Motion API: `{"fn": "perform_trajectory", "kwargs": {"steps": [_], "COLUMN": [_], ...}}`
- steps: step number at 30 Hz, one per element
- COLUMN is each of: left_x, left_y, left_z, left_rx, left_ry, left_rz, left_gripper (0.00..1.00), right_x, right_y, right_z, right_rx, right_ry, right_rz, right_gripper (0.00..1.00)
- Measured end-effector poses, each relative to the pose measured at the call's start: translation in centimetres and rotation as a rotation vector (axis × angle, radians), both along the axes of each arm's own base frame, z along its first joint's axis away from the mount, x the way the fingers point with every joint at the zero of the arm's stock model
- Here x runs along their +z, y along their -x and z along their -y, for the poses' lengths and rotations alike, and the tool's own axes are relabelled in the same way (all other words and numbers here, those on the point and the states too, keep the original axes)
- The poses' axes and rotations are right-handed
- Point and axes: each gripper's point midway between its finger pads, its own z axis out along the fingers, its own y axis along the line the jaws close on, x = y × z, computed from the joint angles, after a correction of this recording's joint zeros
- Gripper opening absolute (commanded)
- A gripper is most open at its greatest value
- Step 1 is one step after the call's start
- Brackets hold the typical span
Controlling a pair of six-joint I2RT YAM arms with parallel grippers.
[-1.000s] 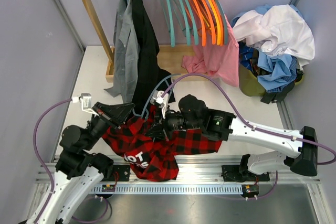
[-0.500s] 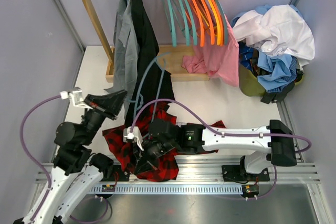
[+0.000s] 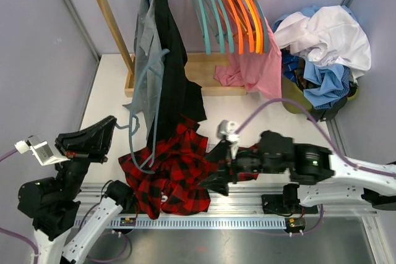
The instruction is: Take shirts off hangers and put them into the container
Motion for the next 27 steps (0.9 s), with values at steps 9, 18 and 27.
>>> {"fn": "perform_trajectory", "kwargs": {"steps": [9, 18, 27], "left_x": [-1.9, -4.9, -5.1], "left_y": [4.9, 7.8, 8.5], "left_z": [8.8, 11.7, 12.4], "left_rx": [-0.552, -0.92, -1.044], "left_ry": [-0.409, -0.63, -0.645], "left_rz": [0.011, -0.019, -0.006], "left_gripper": [0.0, 0.0, 0.0], "right_x": [5.5, 5.3, 3.1], "right_y": [-4.7, -7.0, -6.7], "right_z": [7.8, 11.6, 11.0], "right_rx": [-0.307, -0.459, -0.421], "right_ry": [-0.085, 0.033, 0.131], "right_rz": [0.124, 0.175, 0.179], "right_gripper": [0.99, 0.99, 0.99]}}
